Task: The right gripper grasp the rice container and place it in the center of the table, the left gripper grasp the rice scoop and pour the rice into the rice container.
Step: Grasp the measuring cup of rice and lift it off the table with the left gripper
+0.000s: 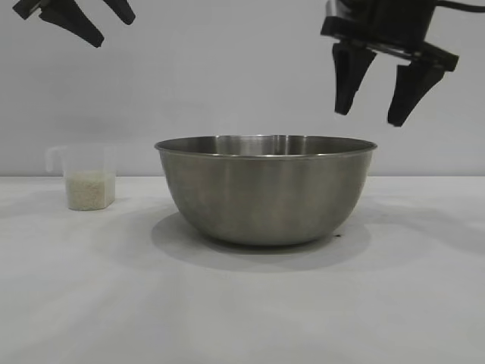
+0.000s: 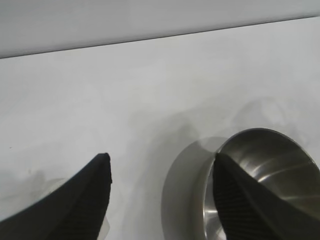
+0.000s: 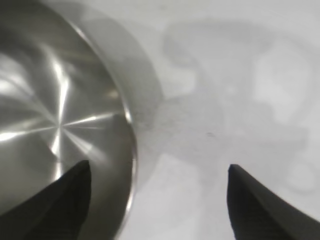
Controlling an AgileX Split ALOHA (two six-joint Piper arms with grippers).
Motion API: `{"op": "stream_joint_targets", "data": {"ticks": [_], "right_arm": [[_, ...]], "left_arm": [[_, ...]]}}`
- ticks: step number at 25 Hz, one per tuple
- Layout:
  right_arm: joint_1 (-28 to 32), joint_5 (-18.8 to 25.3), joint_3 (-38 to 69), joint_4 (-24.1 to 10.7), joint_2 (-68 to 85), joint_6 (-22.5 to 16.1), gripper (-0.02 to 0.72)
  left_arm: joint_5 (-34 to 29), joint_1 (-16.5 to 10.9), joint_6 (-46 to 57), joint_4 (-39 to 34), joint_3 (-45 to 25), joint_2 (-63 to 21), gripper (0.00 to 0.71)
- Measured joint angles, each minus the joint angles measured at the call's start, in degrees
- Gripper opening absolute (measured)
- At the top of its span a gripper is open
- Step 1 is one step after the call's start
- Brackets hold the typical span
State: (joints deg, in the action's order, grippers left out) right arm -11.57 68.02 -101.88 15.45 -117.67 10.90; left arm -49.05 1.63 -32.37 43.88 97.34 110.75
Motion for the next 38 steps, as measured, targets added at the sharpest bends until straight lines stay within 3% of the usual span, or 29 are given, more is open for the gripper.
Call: {"op": "stream_joint_targets", "data": {"ticks": [10, 17, 22, 24, 38], "right_arm": [[8.0, 2.3, 0.0, -2.9, 2.5, -0.4, 0.489], [8.4, 2.6, 0.0, -7.7, 2.5, -1.3, 0.489], [8.4, 2.6, 0.0, -14.4, 2.5, -3.2, 0.489], [8.4, 2.6, 0.0, -15.5, 2.5, -4.0, 0.489], [8.4, 2.8, 0.0, -12.5, 7.9, -4.1, 0.489]], "left_arm": [[0.0, 0.0, 0.4, 0.0, 0.0, 0.0, 0.385], [0.2, 0.0, 0.4, 0.0, 0.0, 0.0, 0.385], [0.2, 0.0, 0.5, 0.0, 0.0, 0.0, 0.385], [0.2, 0.0, 0.5, 0.0, 0.0, 0.0, 0.385], [0.0, 0.0, 0.6, 0.0, 0.0, 0.0, 0.385]]}}
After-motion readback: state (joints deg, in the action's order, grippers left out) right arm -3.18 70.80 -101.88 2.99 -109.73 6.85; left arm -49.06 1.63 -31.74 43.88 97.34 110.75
